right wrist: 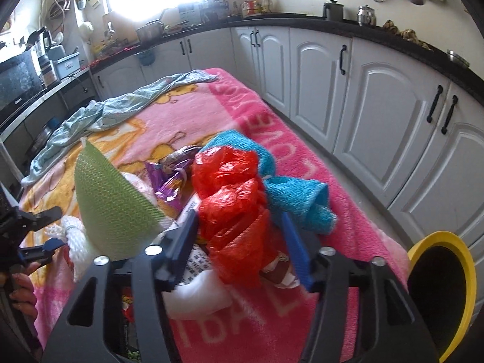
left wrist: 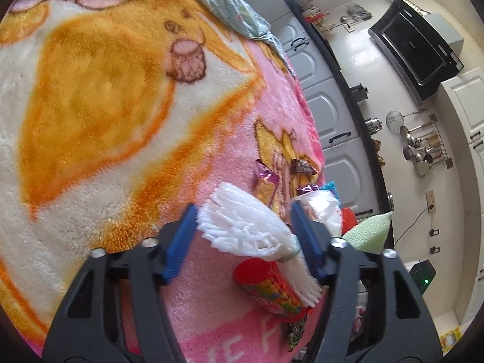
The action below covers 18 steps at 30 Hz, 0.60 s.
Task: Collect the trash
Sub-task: 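Grasp the white plastic bundle with the left tool while the right tool grasps the red plastic bag, then carry both items over the yellow bin and open both tools to drop them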
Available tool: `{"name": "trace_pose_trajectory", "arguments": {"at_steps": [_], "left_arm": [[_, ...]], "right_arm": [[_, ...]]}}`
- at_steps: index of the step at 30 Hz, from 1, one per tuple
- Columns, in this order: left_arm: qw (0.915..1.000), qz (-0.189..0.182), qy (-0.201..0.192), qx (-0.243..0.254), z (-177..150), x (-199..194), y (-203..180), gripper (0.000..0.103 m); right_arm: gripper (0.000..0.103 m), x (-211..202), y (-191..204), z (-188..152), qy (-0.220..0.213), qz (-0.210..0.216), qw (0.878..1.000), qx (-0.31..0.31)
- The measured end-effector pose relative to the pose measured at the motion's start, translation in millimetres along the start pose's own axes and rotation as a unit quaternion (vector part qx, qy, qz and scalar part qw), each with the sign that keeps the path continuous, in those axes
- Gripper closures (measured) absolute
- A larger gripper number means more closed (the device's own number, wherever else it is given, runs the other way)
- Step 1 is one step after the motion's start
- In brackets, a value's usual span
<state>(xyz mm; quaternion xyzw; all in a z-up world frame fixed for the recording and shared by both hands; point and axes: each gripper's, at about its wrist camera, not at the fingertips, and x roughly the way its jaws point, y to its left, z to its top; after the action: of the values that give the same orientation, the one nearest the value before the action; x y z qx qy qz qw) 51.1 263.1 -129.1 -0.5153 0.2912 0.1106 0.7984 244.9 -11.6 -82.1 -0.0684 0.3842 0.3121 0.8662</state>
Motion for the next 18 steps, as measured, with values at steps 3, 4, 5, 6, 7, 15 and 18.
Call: {"name": "trace_pose_trajectory", "arguments": {"at_steps": [3,4,5,6,7,15,18], "left_arm": [[1.0,-0.001,0.001,0.0,0,-1,4,0.071],[1.0,-0.001,0.0,0.0,1,-2,5,0.078],[1.0,-0.006,-0.003,0.002,1,-4,6,0.082],[0.9999,-0.009,-0.005,0.005,2,-6,6,0.085],[0.9998,-0.013,-0.007,0.01,2,-9,5,0.091],[0.9933,-0.053,-0.062,0.082,2,-49,-32,0.095],[0.9872,-0.062,-0.086,0.119,-2,-65,-55,0.095]], "right_arm": [[0.068,-1,4,-2,0.003,0.009,1.0,-0.009],[0.07,-2,6,-2,0.002,0.01,1.0,-0.011],[0.071,-3,7,-3,0.0,0.012,1.0,-0.012],[0.072,-6,6,-4,-0.002,0.016,1.0,-0.008],[0.073,-7,5,-4,-0.004,0.018,1.0,-0.005],[0.075,-37,0,-3,-0.04,0.029,0.999,0.007],[0.075,-50,-2,-4,-0.052,0.024,0.998,0.005]]}}
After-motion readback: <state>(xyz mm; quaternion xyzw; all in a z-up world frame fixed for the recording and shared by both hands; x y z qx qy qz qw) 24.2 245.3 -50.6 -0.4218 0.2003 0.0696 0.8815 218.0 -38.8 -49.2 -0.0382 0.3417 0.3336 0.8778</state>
